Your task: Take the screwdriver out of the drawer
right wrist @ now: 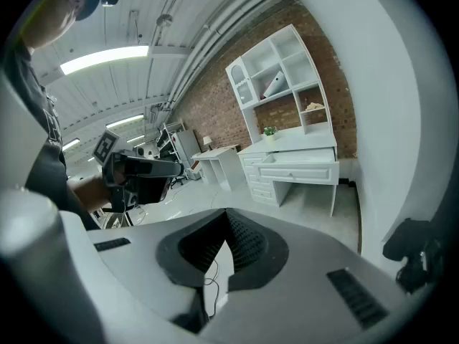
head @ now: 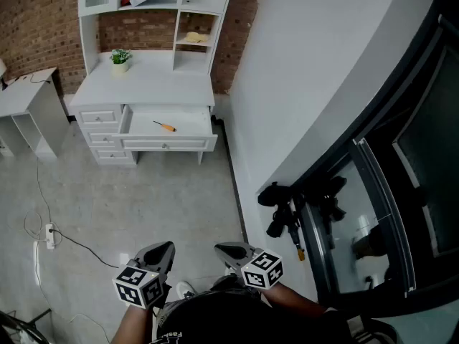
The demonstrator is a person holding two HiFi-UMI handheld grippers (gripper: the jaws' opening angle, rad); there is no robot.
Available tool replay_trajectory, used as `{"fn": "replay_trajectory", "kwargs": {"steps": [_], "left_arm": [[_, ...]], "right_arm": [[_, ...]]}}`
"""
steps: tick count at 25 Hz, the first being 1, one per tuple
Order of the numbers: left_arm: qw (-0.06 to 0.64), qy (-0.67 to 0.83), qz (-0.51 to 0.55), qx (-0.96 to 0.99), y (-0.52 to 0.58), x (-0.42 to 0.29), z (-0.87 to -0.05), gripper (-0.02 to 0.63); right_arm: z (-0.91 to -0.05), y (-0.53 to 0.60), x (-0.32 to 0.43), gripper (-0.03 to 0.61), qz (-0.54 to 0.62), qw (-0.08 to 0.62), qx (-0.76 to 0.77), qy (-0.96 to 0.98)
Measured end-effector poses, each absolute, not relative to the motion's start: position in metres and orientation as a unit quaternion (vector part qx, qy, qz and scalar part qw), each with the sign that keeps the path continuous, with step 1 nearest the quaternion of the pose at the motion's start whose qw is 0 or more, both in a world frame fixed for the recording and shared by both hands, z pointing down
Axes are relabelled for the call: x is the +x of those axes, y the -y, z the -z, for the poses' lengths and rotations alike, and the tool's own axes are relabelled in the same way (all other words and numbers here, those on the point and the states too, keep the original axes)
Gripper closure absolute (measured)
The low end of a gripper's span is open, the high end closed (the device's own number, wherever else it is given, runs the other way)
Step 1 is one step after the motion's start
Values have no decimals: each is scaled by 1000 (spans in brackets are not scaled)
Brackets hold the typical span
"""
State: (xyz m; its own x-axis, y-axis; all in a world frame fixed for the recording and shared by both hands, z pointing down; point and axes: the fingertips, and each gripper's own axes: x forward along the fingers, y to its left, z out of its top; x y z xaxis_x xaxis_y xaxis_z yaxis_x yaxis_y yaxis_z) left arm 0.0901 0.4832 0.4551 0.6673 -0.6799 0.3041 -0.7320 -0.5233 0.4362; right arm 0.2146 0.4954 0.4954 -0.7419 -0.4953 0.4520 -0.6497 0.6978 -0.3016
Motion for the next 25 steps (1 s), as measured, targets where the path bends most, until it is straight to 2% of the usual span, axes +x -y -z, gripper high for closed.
{"fn": "replay_trajectory", "kwargs": {"steps": [13,21,25], "left_arm": [[249,410,-57,876,-496,83,-449,598],[297,422,-33,856,-502,66,-457,598],[282,435,-53,853,-506,55,-464,598]], "right_arm": [[-484,-508,204,577,-211,157,308,914],[-484,-510,193,575,-223,157,315,909],[-485,-507,188,575,-222,162,323,906]]}}
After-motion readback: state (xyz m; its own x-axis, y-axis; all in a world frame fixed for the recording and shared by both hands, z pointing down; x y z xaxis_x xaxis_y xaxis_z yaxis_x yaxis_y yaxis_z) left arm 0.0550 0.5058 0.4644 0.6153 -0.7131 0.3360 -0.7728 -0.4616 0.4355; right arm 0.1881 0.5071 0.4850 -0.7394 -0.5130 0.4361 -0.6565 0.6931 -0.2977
